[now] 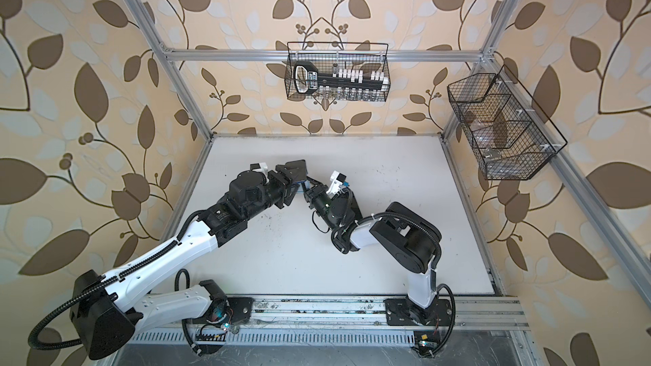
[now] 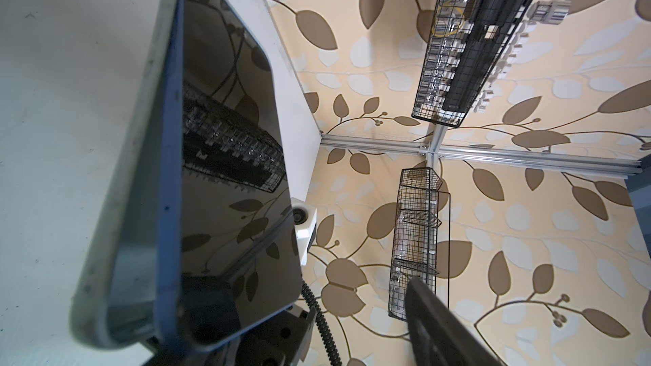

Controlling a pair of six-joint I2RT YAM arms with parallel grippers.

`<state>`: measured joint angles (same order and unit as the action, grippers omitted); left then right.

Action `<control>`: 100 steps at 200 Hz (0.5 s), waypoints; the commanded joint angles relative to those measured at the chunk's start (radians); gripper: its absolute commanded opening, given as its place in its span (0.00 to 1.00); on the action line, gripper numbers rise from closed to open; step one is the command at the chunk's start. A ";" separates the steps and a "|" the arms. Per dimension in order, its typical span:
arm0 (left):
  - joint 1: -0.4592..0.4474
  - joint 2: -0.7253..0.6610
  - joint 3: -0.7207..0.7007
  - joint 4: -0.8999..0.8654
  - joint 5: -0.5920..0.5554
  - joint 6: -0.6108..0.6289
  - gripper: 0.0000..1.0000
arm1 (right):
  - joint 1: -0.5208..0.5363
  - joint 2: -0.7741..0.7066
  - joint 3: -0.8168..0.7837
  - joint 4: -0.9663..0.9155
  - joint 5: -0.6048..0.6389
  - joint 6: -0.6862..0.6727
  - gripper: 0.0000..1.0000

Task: Take the phone out of the phone case
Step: Remove the phone case from the phone.

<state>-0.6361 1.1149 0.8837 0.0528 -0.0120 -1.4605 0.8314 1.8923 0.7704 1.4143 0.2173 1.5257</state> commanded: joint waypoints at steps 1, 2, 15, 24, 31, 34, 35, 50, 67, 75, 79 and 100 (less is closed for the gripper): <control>0.001 0.010 0.046 0.031 -0.085 0.052 0.72 | 0.026 -0.001 0.017 0.123 -0.052 0.030 0.00; 0.001 0.011 0.047 0.030 -0.085 0.053 0.72 | 0.025 0.000 0.017 0.123 -0.051 0.030 0.00; 0.000 0.017 0.050 0.023 -0.086 0.051 0.71 | 0.025 0.000 0.017 0.123 -0.052 0.030 0.00; 0.000 0.021 0.052 0.019 -0.085 0.052 0.70 | 0.024 0.001 0.018 0.123 -0.053 0.031 0.00; -0.002 0.023 0.054 0.017 -0.085 0.051 0.69 | 0.024 0.001 0.018 0.123 -0.052 0.031 0.00; -0.002 0.025 0.054 0.016 -0.085 0.051 0.69 | 0.025 0.002 0.018 0.123 -0.052 0.031 0.00; -0.002 0.026 0.054 0.015 -0.085 0.052 0.69 | 0.024 0.001 0.018 0.123 -0.052 0.031 0.00; -0.003 0.029 0.057 0.004 -0.088 0.054 0.67 | 0.025 0.001 0.015 0.123 -0.052 0.031 0.00; -0.004 0.033 0.063 -0.017 -0.095 0.058 0.65 | 0.023 0.003 0.015 0.123 -0.050 0.032 0.00; -0.004 0.033 0.066 -0.030 -0.099 0.061 0.65 | 0.023 0.004 0.015 0.123 -0.050 0.033 0.00; -0.004 0.034 0.066 -0.033 -0.100 0.063 0.65 | 0.023 0.004 0.015 0.122 -0.051 0.033 0.00; -0.005 0.034 0.064 -0.038 -0.107 0.064 0.58 | 0.023 0.006 0.015 0.124 -0.050 0.034 0.00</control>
<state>-0.6411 1.1549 0.8948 0.0082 -0.0685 -1.4296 0.8444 1.8946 0.7704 1.4376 0.1982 1.5295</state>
